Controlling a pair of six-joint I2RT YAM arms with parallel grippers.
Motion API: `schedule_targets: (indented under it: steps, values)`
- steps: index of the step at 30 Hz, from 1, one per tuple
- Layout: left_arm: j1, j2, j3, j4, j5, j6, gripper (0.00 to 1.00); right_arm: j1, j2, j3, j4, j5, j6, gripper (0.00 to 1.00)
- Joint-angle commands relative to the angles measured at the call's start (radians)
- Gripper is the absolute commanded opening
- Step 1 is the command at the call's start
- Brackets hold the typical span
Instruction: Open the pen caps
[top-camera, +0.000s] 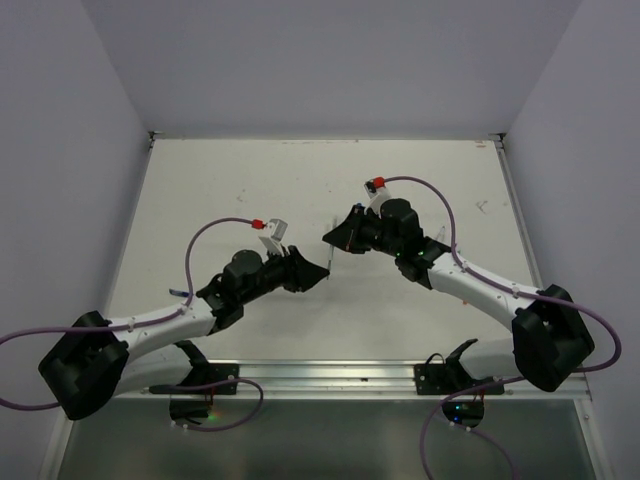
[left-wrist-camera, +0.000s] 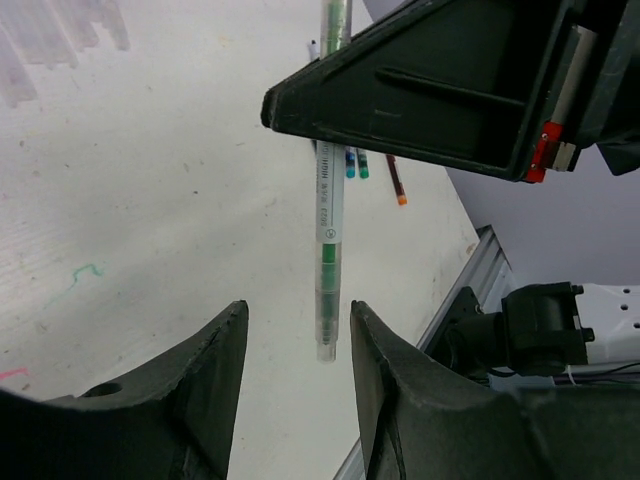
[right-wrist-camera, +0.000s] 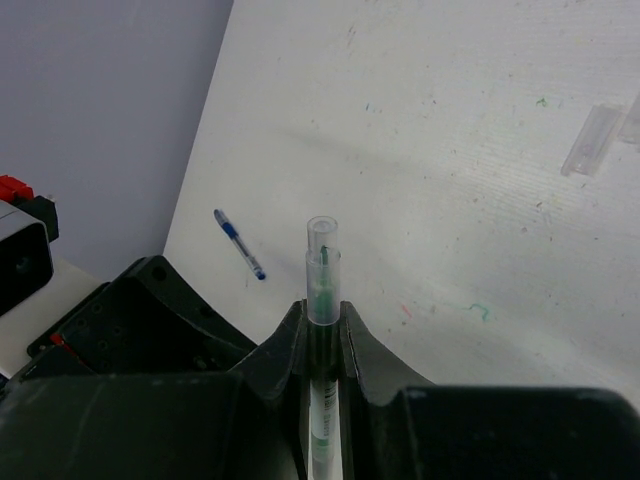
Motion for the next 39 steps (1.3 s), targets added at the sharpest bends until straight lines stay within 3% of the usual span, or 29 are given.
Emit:
schedule_targets:
  steps: [1, 14, 17, 18, 20, 27, 34, 39]
  values:
    - [-0.015, 0.015, -0.009, 0.104, 0.035, -0.003, 0.47, 0.002, -0.031, 0.033, 0.024, 0.025, 0.008, 0.0]
    - [-0.033, 0.075, 0.013, 0.129, 0.037, -0.012, 0.41, 0.004, -0.053, 0.029, 0.051, 0.002, 0.045, 0.0]
    - [-0.038, 0.09, 0.034, 0.124, 0.045, -0.008, 0.26, 0.001, -0.05, 0.022, 0.058, -0.004, 0.051, 0.0]
    - [-0.038, 0.093, 0.037, 0.126, 0.046, -0.008, 0.12, 0.002, -0.051, 0.022, 0.057, -0.004, 0.05, 0.0]
    - [-0.04, 0.102, 0.04, 0.127, 0.049, -0.011, 0.0, 0.002, -0.053, 0.022, 0.058, 0.002, 0.048, 0.0]
    - [-0.052, 0.112, 0.02, 0.086, 0.013, -0.014, 0.0, -0.031, -0.097, 0.031, 0.025, 0.188, 0.013, 0.0]
    - [-0.066, 0.101, -0.01, 0.057, 0.012, 0.003, 0.0, -0.287, -0.035, 0.133, 0.034, 0.096, 0.048, 0.0]
    - [-0.069, 0.082, -0.012, -0.011, -0.056, 0.014, 0.0, -0.352, -0.002, 0.219, -0.001, 0.047, 0.017, 0.0]
